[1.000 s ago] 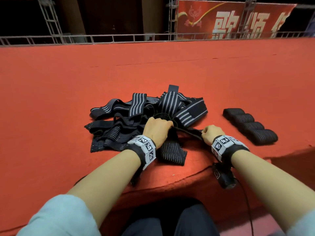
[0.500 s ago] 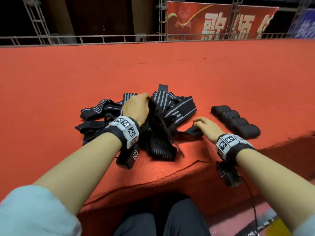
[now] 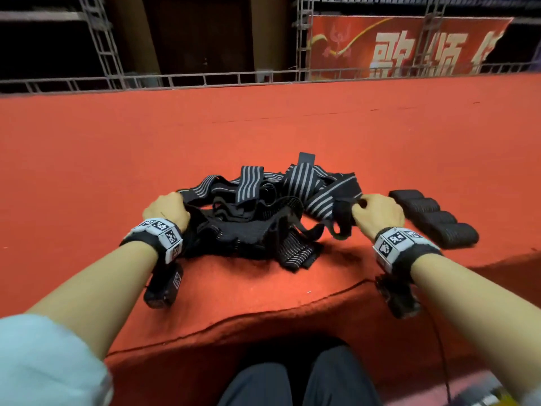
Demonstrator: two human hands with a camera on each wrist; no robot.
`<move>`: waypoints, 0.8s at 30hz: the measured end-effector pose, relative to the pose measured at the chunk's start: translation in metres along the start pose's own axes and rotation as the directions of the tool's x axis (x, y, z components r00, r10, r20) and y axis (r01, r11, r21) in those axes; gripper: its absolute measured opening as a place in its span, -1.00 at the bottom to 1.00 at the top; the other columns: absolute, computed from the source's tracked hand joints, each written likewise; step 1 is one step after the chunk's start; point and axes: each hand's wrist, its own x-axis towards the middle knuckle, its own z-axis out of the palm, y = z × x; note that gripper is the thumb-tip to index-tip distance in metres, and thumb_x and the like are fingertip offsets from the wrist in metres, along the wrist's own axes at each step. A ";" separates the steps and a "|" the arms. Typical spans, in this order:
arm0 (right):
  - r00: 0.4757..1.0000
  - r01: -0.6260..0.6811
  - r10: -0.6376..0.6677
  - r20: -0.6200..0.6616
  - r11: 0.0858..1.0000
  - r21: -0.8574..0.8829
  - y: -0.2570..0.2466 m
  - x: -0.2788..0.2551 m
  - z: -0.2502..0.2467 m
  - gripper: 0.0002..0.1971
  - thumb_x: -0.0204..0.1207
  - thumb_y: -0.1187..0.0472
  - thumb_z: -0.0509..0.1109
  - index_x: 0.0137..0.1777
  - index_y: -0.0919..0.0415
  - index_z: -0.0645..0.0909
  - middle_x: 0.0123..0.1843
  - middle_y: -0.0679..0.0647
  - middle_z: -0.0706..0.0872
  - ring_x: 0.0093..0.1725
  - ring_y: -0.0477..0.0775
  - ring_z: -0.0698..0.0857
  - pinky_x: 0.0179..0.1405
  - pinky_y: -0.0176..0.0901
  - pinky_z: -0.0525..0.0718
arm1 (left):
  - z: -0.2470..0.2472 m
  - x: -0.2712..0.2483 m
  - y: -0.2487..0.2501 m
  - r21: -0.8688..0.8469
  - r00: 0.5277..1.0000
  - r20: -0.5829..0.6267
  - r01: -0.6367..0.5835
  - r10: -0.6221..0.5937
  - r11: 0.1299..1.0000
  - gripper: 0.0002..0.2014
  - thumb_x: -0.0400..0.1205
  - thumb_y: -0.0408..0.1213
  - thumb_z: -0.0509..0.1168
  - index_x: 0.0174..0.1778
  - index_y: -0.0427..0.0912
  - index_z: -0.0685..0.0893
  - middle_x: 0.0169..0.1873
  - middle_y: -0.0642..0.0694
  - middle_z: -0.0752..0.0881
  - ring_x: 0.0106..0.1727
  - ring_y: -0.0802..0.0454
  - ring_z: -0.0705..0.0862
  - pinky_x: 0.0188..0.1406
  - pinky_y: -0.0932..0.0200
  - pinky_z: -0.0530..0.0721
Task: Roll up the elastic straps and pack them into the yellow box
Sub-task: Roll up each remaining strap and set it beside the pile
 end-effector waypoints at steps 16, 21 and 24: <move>0.907 -0.292 0.077 0.414 0.823 0.487 -0.071 0.002 0.031 -0.84 0.43 0.33 0.41 -0.16 0.05 0.76 -0.04 0.09 0.79 0.09 0.17 0.76 0.15 0.02 0.74 | 0.018 -0.062 0.010 -0.183 0.944 0.267 -0.149 0.195 0.972 -0.93 0.48 -0.20 0.29 -0.17 -0.08 0.55 -0.22 -0.06 0.70 -0.08 -0.15 0.71 -0.24 0.15 0.51; 0.929 -0.141 -0.106 0.353 0.783 0.606 -0.088 -0.015 0.018 -0.71 0.48 0.40 0.25 -0.20 0.04 0.74 -0.15 -0.03 0.76 0.04 0.08 0.71 0.17 -0.13 0.67 | 0.038 -0.061 -0.007 -0.045 0.846 0.532 -0.017 0.039 0.999 -0.37 0.39 0.05 0.52 0.26 -0.22 0.52 0.16 -0.15 0.69 0.16 -0.13 0.70 -0.01 0.17 0.65; 0.839 -0.050 -0.321 0.439 0.758 0.651 -0.108 -0.038 0.013 -0.66 0.33 0.35 0.19 -0.39 -0.01 0.75 -0.24 -0.07 0.80 -0.02 0.02 0.73 0.19 -0.13 0.65 | 0.043 -0.061 -0.009 -0.224 0.889 0.456 0.074 0.038 0.972 -0.74 0.38 -0.13 0.59 -0.21 -0.19 0.70 -0.35 -0.02 0.72 -0.26 -0.02 0.70 -0.31 0.27 0.56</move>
